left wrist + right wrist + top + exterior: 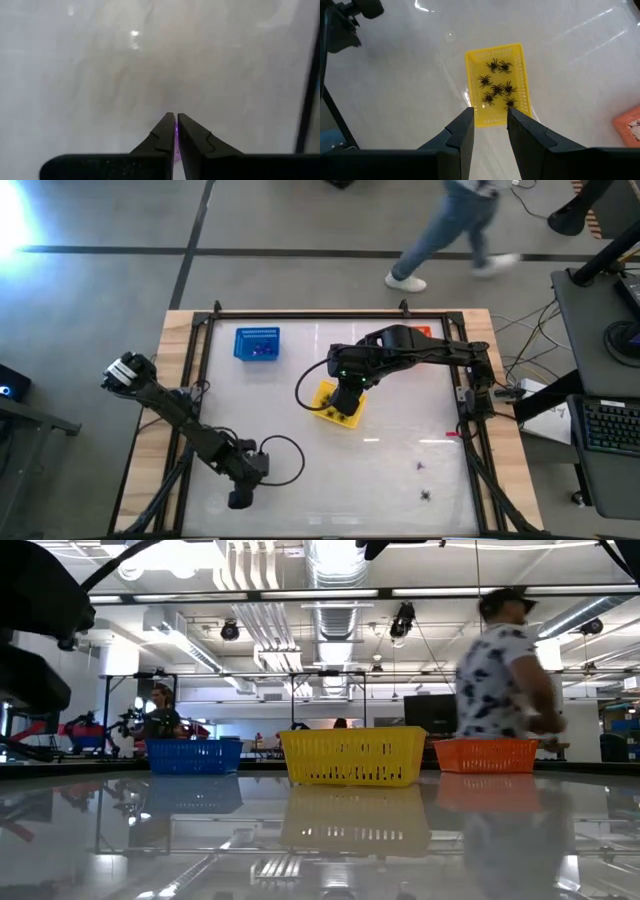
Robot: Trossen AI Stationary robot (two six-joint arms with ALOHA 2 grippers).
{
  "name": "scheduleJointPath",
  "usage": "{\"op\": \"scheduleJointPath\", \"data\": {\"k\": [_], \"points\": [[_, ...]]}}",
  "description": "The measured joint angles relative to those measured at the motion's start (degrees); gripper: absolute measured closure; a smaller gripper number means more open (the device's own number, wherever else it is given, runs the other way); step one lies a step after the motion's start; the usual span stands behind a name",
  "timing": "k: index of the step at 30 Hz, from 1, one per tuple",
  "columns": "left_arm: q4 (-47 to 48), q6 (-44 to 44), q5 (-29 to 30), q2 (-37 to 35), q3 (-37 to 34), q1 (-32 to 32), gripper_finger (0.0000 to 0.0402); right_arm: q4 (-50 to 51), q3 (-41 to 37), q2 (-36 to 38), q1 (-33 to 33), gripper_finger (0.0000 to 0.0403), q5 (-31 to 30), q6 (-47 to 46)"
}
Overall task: Sort Halloween decoration
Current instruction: Put the purple witch hat toy into the blue bin
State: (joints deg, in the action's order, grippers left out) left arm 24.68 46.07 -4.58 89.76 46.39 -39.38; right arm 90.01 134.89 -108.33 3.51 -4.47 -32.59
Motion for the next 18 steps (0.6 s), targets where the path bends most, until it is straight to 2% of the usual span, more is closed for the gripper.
{"op": "scheduleJointPath", "data": {"k": [6,18], "points": [[11.1,-3.0,3.2,-0.5,3.7,0.2,0.0401,0.0,0.0,0.0,0.0,0.0294,0.0,0.4],[12.9,-3.6,4.1,-7.6,3.6,2.4,0.0401,0.0,0.0,0.0,1.8,0.0294,0.0,1.2]]}}
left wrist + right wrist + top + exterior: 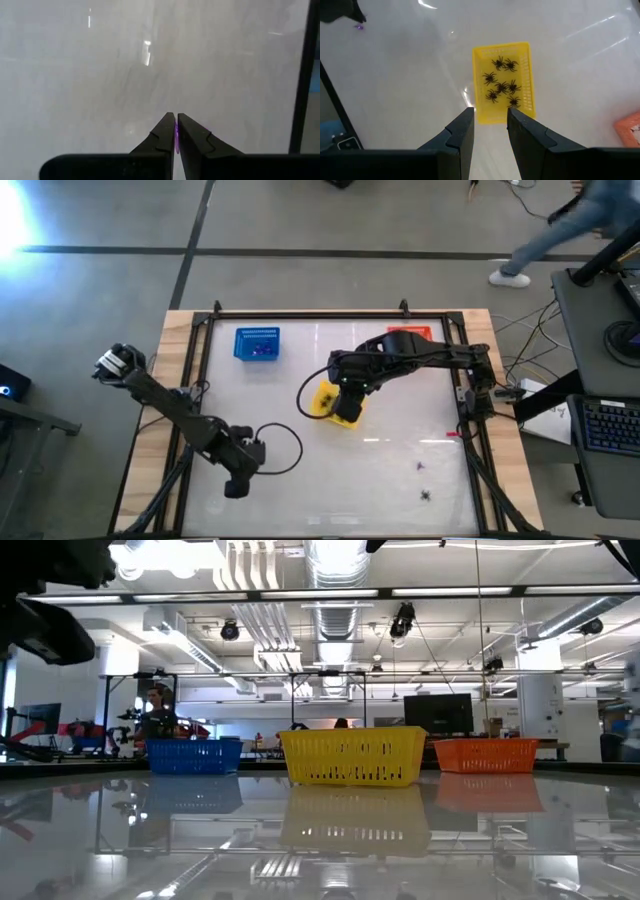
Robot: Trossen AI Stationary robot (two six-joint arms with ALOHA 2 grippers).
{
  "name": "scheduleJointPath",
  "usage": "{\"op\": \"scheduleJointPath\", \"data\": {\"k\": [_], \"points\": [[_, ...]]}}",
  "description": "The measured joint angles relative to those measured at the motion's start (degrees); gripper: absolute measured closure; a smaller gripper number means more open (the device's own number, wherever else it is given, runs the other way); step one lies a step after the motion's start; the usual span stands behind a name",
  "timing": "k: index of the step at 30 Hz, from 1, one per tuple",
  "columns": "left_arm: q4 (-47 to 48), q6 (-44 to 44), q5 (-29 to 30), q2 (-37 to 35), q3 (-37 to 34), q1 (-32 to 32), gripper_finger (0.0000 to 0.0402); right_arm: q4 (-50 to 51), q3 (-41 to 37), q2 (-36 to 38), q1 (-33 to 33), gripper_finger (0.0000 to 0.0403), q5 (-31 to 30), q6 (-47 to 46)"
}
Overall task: Sort Halloween decoration
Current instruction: Put the purple witch hat toy into the blue bin
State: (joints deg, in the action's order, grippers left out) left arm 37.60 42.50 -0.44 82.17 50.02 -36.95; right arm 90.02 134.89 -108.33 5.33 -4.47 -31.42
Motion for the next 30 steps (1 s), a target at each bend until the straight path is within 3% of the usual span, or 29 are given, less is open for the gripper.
{"op": "scheduleJointPath", "data": {"k": [8,14,30], "points": [[7.5,0.0,4.3,-7.6,0.0,2.6,0.0401,0.0,0.0,0.0,1.4,0.0294,0.0,0.0],[10.5,-3.3,6.0,-13.4,-0.5,8.0,0.0401,0.0,0.0,0.0,2.4,0.0294,0.0,0.0],[11.2,-24.5,8.1,-20.6,-0.7,35.3,0.0401,0.0,0.0,0.0,3.1,0.0294,0.0,1.5]]}}
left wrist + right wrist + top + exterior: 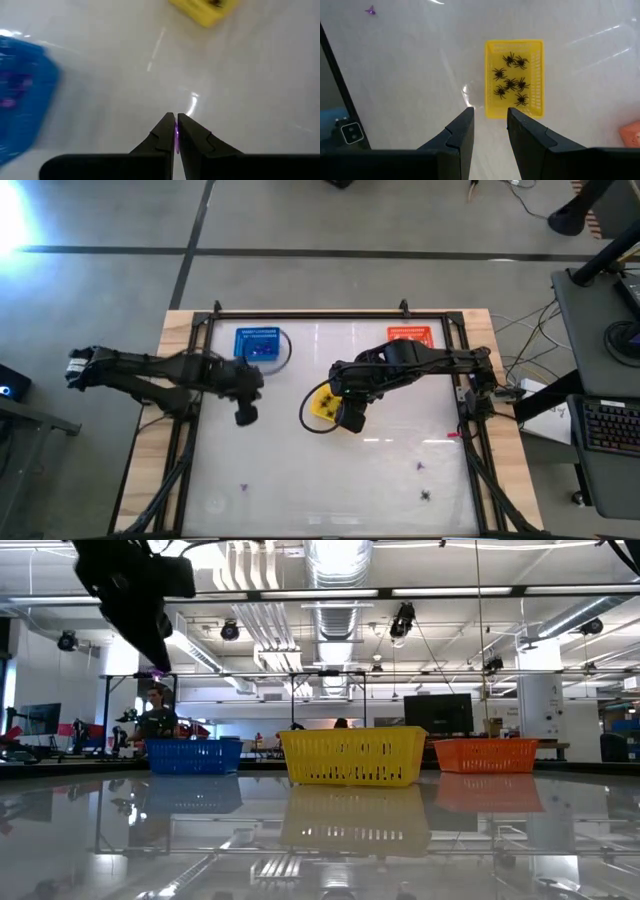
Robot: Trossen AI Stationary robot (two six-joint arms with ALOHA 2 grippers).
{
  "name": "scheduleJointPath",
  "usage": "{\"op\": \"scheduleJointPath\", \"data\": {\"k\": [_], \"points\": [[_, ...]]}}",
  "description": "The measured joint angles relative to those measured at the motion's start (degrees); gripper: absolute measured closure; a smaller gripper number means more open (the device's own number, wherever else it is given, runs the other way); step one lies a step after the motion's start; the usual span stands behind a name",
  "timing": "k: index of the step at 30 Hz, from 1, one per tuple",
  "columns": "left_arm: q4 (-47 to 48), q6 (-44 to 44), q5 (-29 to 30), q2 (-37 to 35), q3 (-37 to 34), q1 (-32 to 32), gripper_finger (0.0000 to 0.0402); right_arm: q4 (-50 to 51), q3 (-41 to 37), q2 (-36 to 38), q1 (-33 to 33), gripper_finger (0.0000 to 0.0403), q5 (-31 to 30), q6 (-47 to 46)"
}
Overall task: Sort Halloween decoration
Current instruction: Put the purple witch hat toy into the blue bin
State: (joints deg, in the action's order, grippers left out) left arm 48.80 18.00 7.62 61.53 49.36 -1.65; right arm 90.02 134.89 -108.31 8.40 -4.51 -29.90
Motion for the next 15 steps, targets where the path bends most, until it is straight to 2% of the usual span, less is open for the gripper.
{"op": "scheduleJointPath", "data": {"k": [11,15], "points": [[-0.7,-15.9,-0.3,-0.1,0.1,25.2,0.0401,0.0,0.0,0.0,0.0,0.0294,0.0,0.1],[-2.4,-19.8,-2.7,1.0,0.1,35.4,0.0401,0.0,0.0,0.0,0.0,0.0294,0.0,0.1]]}}
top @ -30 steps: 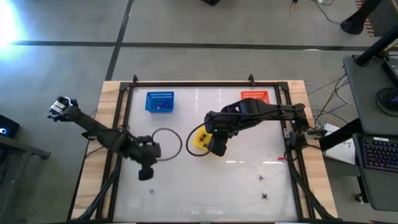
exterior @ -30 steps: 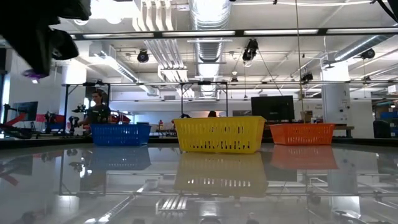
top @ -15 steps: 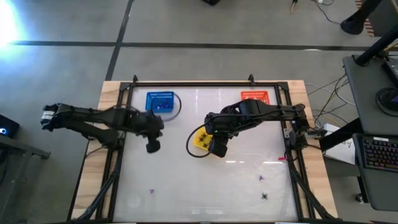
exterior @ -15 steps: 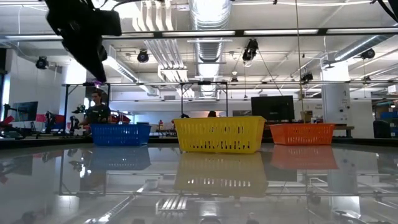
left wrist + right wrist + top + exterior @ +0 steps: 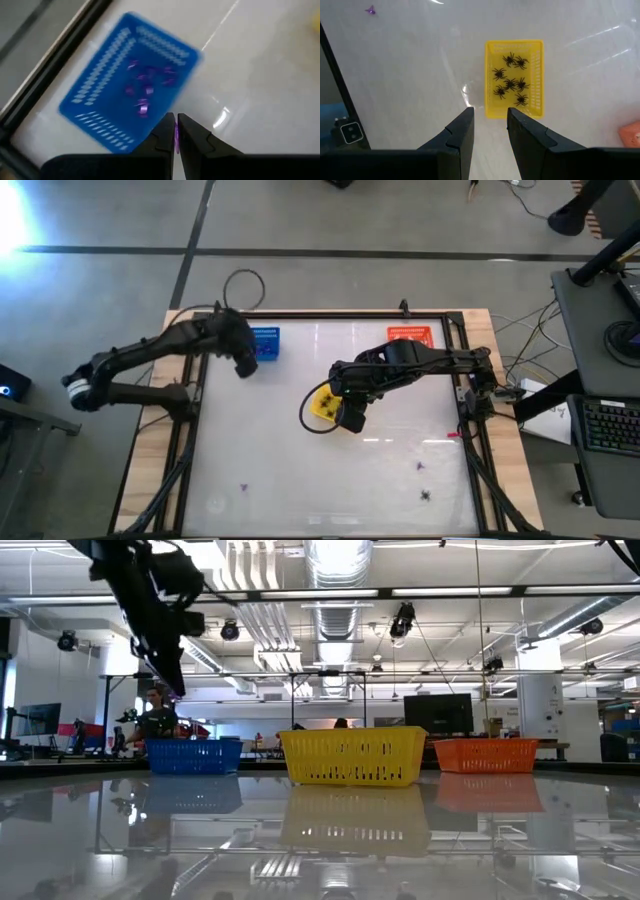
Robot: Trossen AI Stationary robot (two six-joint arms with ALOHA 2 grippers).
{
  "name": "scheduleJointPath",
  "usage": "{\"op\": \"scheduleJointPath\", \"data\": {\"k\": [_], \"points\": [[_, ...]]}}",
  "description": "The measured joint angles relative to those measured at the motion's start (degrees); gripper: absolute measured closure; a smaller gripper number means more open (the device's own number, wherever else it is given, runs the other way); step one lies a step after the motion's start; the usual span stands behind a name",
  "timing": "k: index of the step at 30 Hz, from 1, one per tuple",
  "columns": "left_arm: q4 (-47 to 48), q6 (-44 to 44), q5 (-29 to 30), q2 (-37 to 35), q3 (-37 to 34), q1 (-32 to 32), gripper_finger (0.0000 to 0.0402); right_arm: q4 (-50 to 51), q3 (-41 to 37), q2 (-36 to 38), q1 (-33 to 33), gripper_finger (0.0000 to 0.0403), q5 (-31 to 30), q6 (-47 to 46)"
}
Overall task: Sort Halloween decoration
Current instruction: Put the purple witch hat toy into the blue bin, then put the black spider toy into the yellow bin
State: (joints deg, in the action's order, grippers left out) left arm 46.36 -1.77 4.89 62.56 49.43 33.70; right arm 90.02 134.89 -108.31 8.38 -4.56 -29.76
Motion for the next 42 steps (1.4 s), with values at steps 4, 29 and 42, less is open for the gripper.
{"op": "scheduleJointPath", "data": {"k": [4,29,42], "points": [[-1.8,-1.7,-2.9,3.8,0.2,8.7,0.0401,0.0,0.0,0.0,0.0,0.0294,0.0,-0.1],[-7.5,-13.1,-7.4,12.2,0.3,13.9,0.0344,0.0,-0.2,-0.1,0.0,0.0294,-0.1,-9.3],[-3.5,-16.9,-7.5,9.3,2.9,13.9,0.0275,-0.1,-5.5,-0.1,5.2,0.0294,-1.6,-23.8]]}}
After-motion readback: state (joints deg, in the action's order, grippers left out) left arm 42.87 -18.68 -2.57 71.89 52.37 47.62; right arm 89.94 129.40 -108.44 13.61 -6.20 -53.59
